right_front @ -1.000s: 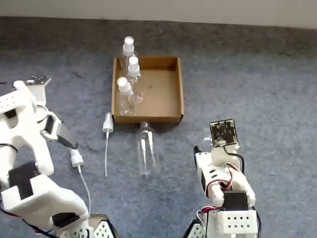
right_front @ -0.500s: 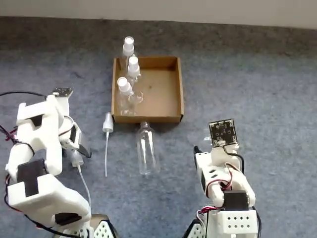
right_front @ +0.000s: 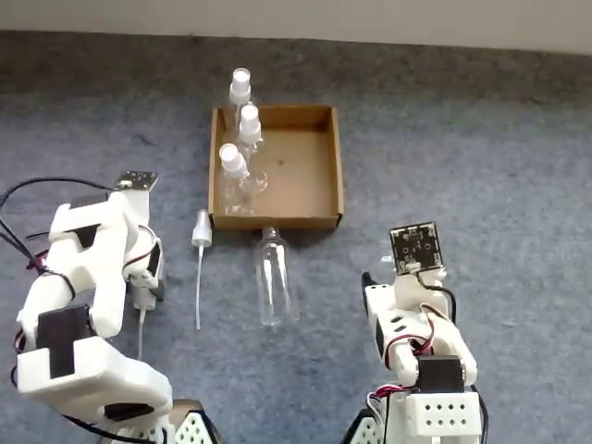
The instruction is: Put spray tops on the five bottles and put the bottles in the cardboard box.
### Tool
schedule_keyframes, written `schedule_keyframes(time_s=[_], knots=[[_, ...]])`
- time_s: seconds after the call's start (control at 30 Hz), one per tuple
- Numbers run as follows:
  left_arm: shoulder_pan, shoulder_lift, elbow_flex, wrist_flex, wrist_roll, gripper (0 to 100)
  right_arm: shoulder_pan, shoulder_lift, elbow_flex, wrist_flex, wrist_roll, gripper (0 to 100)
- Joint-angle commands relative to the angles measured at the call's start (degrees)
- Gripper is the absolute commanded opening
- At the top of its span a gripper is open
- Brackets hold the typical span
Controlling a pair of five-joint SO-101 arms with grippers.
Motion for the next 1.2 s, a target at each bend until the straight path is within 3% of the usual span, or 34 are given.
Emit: schedule_keyframes(time_s=[0.0,0.43,0.7,0.97,1.17], knots=[[-0.4,-0.4,-4.5,-0.5,0.2,3,-0.4,0.0,-0.6,0.2,0.5,0.4],[-0.5,-0.4,-43.9,26.6,0.4,1,-0.5,0.0,-1.4,-0.1,0.6,0.4],[0.0,-2.9,-66.9,34.0,4.1,1,-0.5,0.4,-11.2,-0.1,0.3,0.4],[9.4,-22.5,-63.0,34.0,7.9,1,-3.6,13.7,-24.0,-0.3,0.2,0.4],[20.4,-38.9,-55.7,33.7,11.1,1,-19.8,29.1,-31.3,-9.5,-7.6,0.4]])
